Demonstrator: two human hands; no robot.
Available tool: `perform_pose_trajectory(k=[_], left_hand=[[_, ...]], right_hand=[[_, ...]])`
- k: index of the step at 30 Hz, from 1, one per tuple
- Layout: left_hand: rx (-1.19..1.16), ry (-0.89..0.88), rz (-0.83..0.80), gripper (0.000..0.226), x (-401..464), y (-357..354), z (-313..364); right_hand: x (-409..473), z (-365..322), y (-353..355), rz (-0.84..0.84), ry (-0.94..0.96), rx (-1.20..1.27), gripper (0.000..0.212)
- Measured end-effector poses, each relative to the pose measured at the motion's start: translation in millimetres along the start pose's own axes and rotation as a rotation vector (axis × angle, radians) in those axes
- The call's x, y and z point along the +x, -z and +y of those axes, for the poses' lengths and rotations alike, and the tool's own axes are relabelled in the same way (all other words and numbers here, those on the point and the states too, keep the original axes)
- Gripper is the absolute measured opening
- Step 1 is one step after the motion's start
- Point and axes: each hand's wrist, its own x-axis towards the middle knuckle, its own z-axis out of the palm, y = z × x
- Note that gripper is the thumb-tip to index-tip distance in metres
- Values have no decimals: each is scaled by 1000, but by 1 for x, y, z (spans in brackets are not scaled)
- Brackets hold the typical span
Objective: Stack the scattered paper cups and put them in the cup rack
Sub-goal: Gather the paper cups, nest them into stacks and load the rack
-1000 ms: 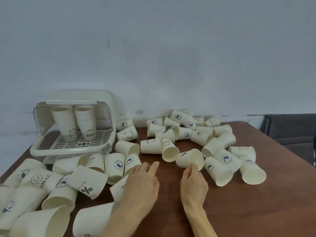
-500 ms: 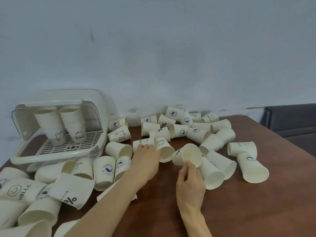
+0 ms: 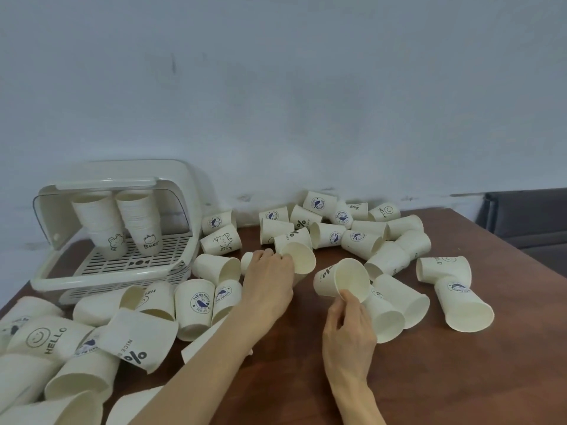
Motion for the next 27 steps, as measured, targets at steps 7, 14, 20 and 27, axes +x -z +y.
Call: perform_pose_trajectory(k=[7,14,20,27], left_hand=[[-317,114,328,12,-38,19,-16],[-517,250,530,2,-103,52,-60],[-525,313,586,2,-142,65,-103],[-531,421,620,6,-160,63,-143]], right_hand=[[-2,-1,5,-42,2,54,27],[-4,-10,8,-62,117,37,28],[-3,-65,2,-85,321,138,18],[14,-165,-32,-133,341,342,22]])
